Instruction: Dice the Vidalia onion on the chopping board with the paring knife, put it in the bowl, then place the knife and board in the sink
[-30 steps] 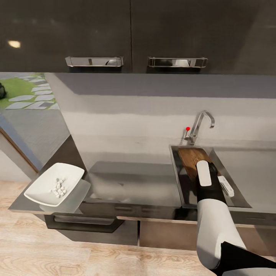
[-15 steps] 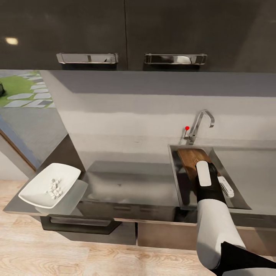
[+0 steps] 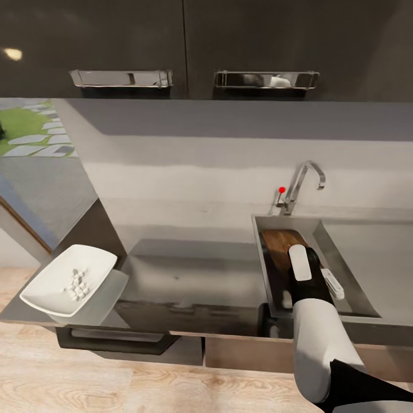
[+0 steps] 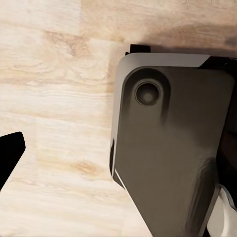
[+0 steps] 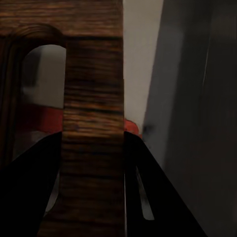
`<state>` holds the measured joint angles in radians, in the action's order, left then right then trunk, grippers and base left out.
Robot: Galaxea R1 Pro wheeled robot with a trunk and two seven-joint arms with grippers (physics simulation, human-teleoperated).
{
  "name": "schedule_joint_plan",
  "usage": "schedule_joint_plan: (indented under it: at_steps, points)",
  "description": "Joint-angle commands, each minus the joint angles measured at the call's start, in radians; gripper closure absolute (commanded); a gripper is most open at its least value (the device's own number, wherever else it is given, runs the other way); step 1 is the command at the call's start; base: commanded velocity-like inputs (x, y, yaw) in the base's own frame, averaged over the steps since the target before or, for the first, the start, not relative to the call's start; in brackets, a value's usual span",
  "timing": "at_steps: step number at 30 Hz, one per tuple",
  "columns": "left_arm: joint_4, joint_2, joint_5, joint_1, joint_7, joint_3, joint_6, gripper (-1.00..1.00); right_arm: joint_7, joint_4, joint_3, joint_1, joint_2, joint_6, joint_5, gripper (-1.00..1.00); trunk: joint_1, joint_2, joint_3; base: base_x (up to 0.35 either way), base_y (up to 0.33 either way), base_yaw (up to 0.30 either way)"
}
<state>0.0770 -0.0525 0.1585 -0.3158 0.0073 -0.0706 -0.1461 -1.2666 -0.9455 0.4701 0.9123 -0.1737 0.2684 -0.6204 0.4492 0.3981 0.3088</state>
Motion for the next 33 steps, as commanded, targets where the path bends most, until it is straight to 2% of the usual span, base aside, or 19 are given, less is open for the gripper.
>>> schedule_joint_plan:
  at_steps: [1,9,14,20,25,33]
  points:
    - [0.004,0.0,0.009,-0.002,0.0,-0.008,-0.007,-1.0,-0.002,-0.001,0.002,0.001,-0.001,0.009,-0.001,1.0,0.001,0.002,0.003,0.147,0.0,0.0]
    - [0.004,0.0,0.009,-0.002,0.0,-0.008,-0.007,-1.0,0.001,-0.001,0.004,0.002,-0.001,0.009,-0.001,1.0,0.001,0.002,0.016,0.053,0.0,0.0]
    - [0.004,0.0,0.009,-0.002,0.0,-0.008,-0.007,-1.0,0.018,0.002,0.003,0.002,-0.001,0.009,0.019,1.0,0.001,0.002,0.024,0.001,0.0,0.0]
    - [0.004,0.0,0.009,-0.002,0.0,-0.008,-0.007,-1.0,0.022,0.009,0.003,0.001,-0.001,0.007,0.023,1.0,0.001,0.002,0.034,0.0,0.0,0.007]
    - [0.004,0.0,0.009,-0.002,0.0,-0.008,-0.007,-1.0,0.065,0.063,0.003,0.0,-0.001,-0.046,0.029,1.0,0.001,0.002,0.042,0.0,0.0,0.053]
    - [0.004,0.0,0.009,-0.002,0.0,-0.008,-0.007,-1.0,0.076,0.084,0.002,0.0,0.003,-0.056,0.046,1.0,0.001,0.002,0.054,0.0,0.0,0.062]
